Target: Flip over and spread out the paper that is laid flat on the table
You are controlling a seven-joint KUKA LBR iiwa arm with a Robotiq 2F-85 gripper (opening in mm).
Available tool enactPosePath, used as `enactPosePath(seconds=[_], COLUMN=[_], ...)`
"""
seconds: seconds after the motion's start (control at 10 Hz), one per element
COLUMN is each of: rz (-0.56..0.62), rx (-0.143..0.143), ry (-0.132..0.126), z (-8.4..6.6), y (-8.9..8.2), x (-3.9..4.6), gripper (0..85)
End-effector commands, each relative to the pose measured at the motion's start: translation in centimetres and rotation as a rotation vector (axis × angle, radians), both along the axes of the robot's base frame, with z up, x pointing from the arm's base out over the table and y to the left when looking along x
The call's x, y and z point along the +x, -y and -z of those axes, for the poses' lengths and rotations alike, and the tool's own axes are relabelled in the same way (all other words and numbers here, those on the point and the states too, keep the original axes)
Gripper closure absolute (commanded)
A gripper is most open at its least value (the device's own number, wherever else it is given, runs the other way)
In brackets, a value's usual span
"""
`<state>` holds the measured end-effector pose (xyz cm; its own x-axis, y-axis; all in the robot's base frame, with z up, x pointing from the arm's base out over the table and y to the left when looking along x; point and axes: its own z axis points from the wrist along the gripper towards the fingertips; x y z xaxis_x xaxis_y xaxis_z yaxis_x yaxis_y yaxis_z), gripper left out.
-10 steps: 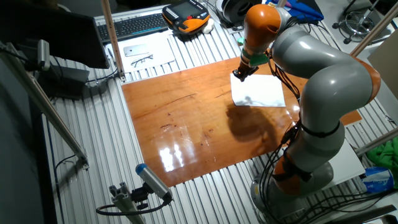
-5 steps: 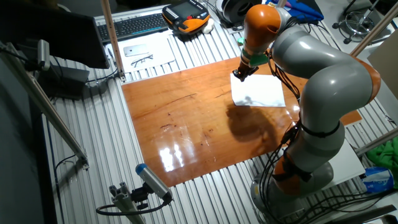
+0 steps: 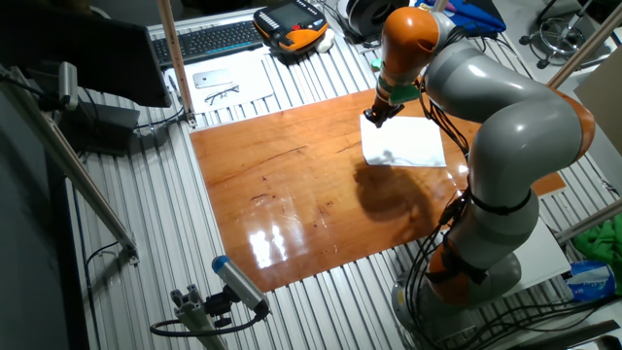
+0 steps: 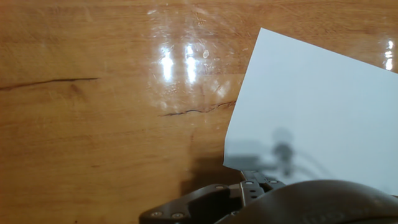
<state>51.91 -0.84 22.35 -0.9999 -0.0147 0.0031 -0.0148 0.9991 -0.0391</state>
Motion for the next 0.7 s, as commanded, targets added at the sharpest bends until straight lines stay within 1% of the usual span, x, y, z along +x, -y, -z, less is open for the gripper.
enactPosePath(seconds=[0.0, 0.1, 0.3, 0.5, 0.6], rz=[-0.003, -0.009, -0.015, -0.012, -0.01], rx=[-0.001, -0.007, -0.004, 0.001, 0.01], ry=[0.0, 0.006, 0.013, 0.003, -0.003], z=[0.3, 0.9, 2.7, 4.2, 5.3], y=[0.1, 0.2, 0.4, 0.4, 0.4], x=[-0.06, -0.18, -0.32, -0.39, -0.48], gripper=[85.0, 85.0, 85.0, 85.0, 85.0])
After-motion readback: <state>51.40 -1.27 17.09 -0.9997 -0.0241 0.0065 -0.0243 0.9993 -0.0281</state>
